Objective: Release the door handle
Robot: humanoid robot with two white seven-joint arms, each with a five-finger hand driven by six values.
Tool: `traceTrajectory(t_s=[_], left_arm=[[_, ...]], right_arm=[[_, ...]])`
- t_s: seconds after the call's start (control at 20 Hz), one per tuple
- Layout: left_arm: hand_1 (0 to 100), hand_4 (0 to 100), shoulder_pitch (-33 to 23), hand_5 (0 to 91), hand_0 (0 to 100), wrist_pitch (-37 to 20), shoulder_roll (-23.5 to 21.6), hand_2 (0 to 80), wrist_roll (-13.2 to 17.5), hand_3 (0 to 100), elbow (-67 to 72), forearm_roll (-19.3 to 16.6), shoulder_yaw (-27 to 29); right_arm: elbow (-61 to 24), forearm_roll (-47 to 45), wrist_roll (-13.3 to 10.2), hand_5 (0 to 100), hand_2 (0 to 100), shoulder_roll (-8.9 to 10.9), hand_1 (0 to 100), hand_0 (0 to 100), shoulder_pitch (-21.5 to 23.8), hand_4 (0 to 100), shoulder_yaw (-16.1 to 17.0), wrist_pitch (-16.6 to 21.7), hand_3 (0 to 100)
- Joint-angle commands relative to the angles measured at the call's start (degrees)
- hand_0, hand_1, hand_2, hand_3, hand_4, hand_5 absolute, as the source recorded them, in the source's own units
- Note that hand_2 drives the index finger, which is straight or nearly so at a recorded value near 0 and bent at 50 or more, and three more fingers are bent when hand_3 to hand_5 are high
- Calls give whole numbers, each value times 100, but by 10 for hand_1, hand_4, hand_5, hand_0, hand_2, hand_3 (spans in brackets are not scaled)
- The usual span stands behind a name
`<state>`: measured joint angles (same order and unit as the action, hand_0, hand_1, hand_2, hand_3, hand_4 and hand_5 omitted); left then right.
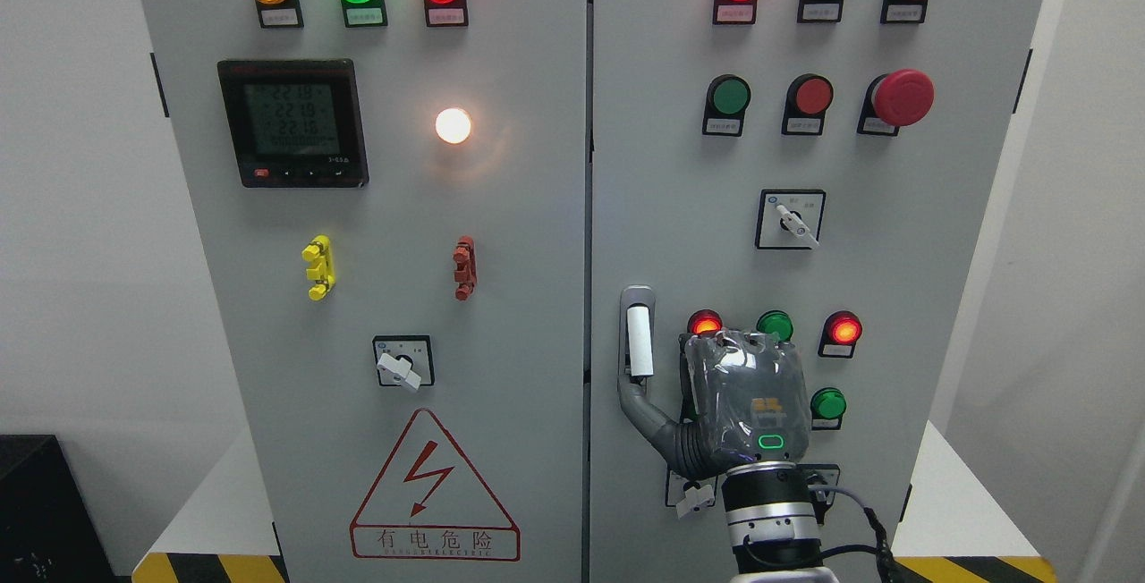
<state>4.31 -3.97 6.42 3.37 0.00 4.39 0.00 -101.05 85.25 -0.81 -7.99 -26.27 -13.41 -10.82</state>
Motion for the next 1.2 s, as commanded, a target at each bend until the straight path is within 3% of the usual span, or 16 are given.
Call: traceTrajectory(t_s=[0.0,0.6,1.15], left_arm=[[0,13,0,0,0,2,0,23,-3,88,-114,0,-123],[0,13,0,0,0,2,0,23,-3,85,-114,0,-123],[0,13,0,0,0,2,0,23,-3,90,-114,0,-123]], right_arm=[[-3,1,2,951,900,-1,290,225,-1,1000,22,10,1000],[15,-8,64,950,896,-10,290,228,-133,1000,22,1,1000],[-38,-8,37,949,895,-18,305,294,-1,1000,31,1,1000]])
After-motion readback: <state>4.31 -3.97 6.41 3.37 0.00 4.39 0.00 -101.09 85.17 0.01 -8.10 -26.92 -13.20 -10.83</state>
